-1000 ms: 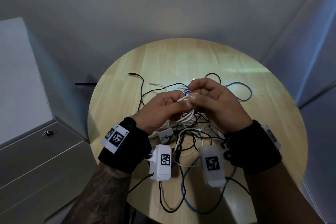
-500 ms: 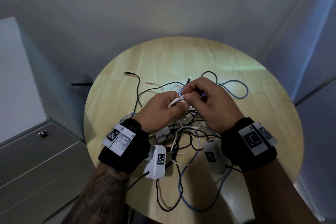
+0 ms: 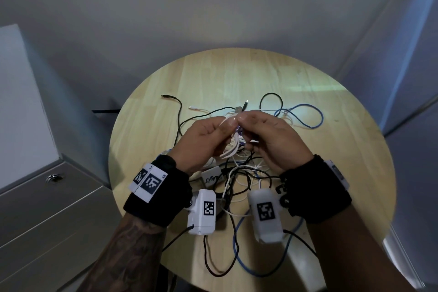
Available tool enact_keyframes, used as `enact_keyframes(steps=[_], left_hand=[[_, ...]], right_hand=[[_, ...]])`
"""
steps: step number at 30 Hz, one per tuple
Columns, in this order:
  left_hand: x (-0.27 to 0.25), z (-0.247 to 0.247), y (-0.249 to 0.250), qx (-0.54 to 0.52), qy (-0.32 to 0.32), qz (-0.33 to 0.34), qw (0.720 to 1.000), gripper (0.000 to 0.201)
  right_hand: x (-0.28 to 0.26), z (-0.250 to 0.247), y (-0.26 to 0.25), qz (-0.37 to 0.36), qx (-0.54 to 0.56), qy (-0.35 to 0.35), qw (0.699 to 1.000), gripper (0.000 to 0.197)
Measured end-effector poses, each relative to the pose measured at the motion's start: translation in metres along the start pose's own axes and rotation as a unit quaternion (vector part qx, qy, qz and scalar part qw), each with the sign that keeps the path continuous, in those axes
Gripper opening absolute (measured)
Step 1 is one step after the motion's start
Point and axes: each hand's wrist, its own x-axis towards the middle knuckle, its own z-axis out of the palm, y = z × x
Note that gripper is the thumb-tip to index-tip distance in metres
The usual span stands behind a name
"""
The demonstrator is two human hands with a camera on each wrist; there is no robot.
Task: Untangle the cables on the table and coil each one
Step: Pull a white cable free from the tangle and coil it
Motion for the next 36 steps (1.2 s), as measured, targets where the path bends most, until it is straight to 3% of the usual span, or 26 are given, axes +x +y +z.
enact_keyframes(steps=[2,5,11,15,19,23,27,32,36], left_hand=[[-0.001,0.0,0.001,0.001,-0.022,-0.003,1.0,0.032],[-0.002,0.005,0.003,0.018,-0.066,0.003,0.998,0.037],[0.002,0.007,-0.012,-0.019,-0.014,-0.109,0.994,0.038],[0.001,0.014,-0.018,-0.016,-0.062,-0.073,0.995,0.025],[0.003,0.01,-0.017,0.047,-0.02,-0.039,0.998,0.024],[0.003,0.0,-0.011,-0.025,0.065,0.001,0.998,0.03],[0.006,0.003,-0.006,-0.062,0.088,0.012,0.994,0.028],[0.007,0.007,-0.008,-0.075,0.121,0.017,0.99,0.029],[0.008,-0.001,-0.011,-0.085,0.149,0.028,0.985,0.03]], right_hand=[[0.002,-0.004,-0.001,0.006,0.036,0.0,0.999,0.011],[0.004,-0.002,0.003,0.004,0.055,0.011,0.998,0.021],[0.012,-0.021,-0.005,-0.088,0.074,0.183,0.976,0.035],[0.014,-0.032,-0.004,-0.121,0.067,0.25,0.958,0.032],[0.013,-0.035,-0.003,-0.124,0.09,0.224,0.962,0.018],[0.007,-0.033,-0.004,-0.149,-0.051,0.132,0.979,0.006],[0.006,-0.013,0.01,-0.131,-0.131,0.052,0.981,0.015],[0.006,0.006,0.018,-0.144,-0.11,0.119,0.976,0.025],[0.004,0.006,0.015,-0.194,-0.163,0.142,0.957,0.014]])
